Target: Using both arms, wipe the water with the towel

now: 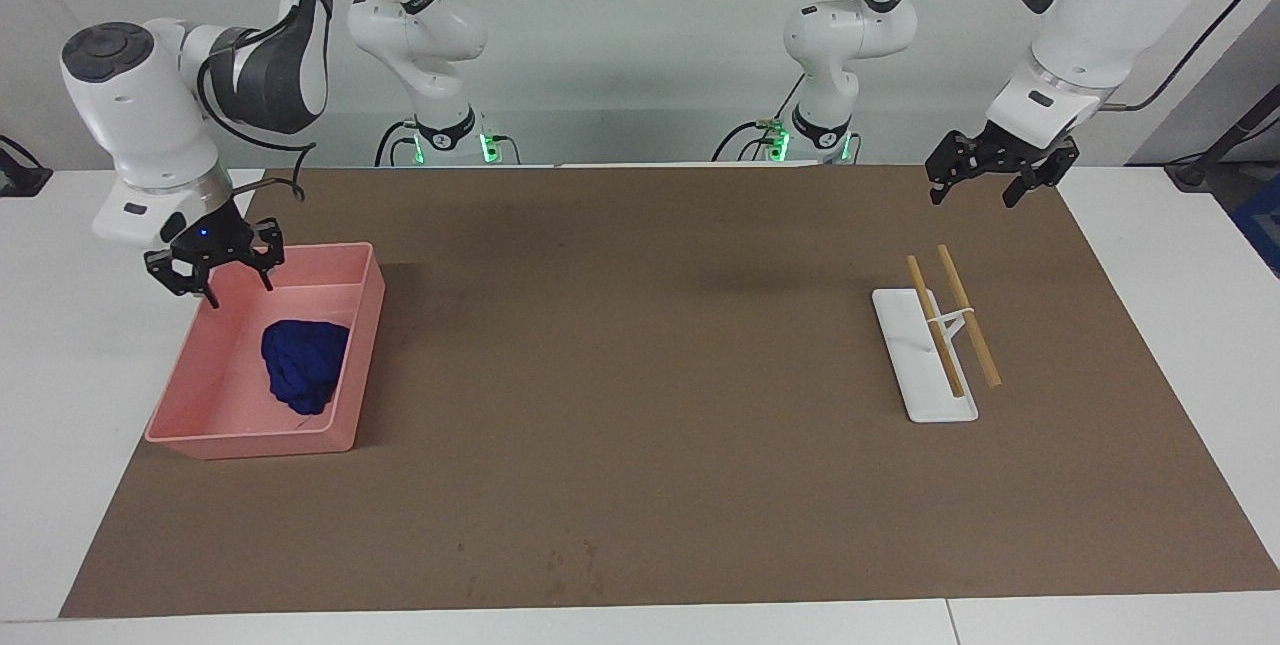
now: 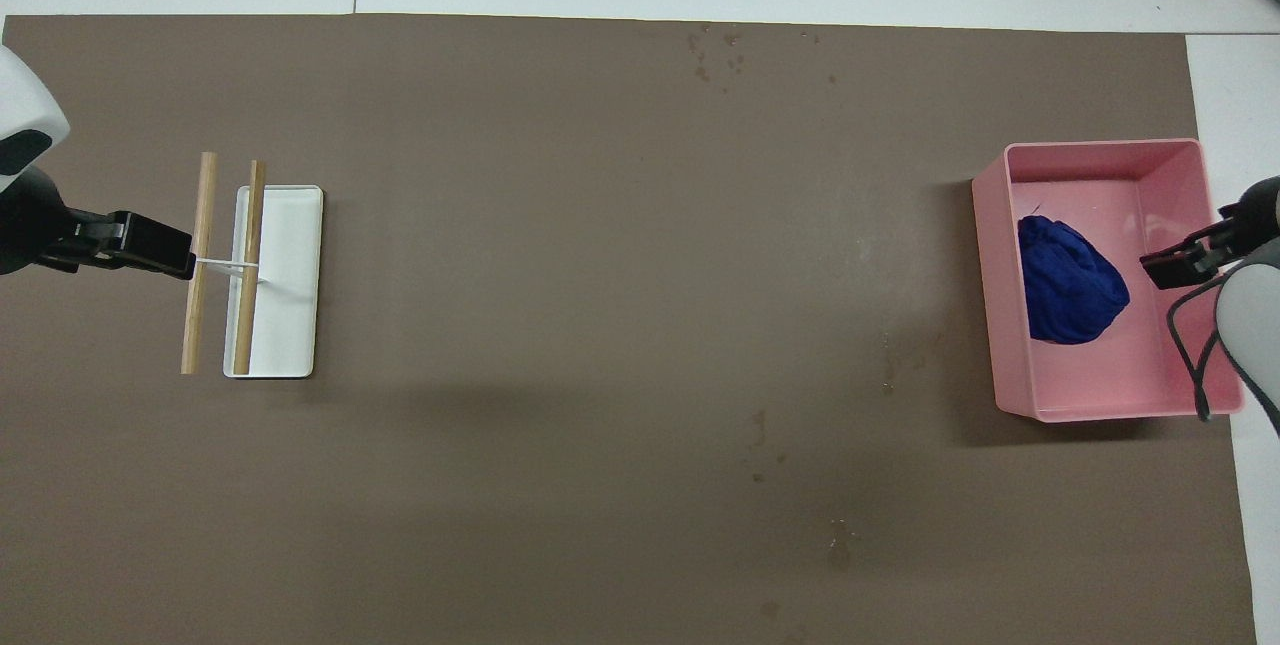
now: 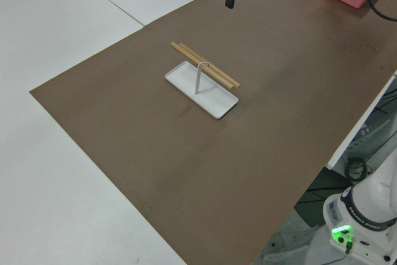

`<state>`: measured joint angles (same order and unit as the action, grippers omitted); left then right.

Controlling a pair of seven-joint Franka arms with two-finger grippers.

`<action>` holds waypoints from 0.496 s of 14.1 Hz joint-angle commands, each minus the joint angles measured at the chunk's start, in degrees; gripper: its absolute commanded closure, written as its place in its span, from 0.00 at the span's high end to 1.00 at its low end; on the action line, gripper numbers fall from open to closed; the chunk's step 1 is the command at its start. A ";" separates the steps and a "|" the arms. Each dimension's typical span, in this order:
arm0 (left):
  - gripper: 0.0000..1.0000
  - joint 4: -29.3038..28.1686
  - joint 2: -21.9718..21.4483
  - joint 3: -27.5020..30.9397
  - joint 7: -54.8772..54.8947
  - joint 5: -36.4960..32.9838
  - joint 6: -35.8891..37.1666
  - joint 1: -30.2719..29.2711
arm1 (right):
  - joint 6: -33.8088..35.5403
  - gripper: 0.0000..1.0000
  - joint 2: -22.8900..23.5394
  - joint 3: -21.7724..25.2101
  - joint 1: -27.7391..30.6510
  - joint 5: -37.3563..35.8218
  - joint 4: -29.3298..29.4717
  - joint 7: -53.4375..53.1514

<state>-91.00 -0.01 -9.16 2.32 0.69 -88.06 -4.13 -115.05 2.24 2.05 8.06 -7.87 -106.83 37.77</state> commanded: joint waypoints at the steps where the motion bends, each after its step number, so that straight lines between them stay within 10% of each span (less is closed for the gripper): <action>1: 1.00 -1.72 -1.66 0.02 0.14 -0.95 -0.09 -0.18 | 0.61 1.00 -1.28 -0.65 0.02 0.31 0.65 -1.12; 7: 1.00 -1.72 -1.66 0.02 0.23 -0.95 -0.09 -0.18 | 8.94 1.00 -1.54 -1.17 -1.56 4.18 7.23 -7.60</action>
<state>-91.00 -0.01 -9.16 2.32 0.69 -88.06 -4.13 -110.52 1.02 1.24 6.95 -5.74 -102.78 33.88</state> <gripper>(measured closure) 0.000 0.000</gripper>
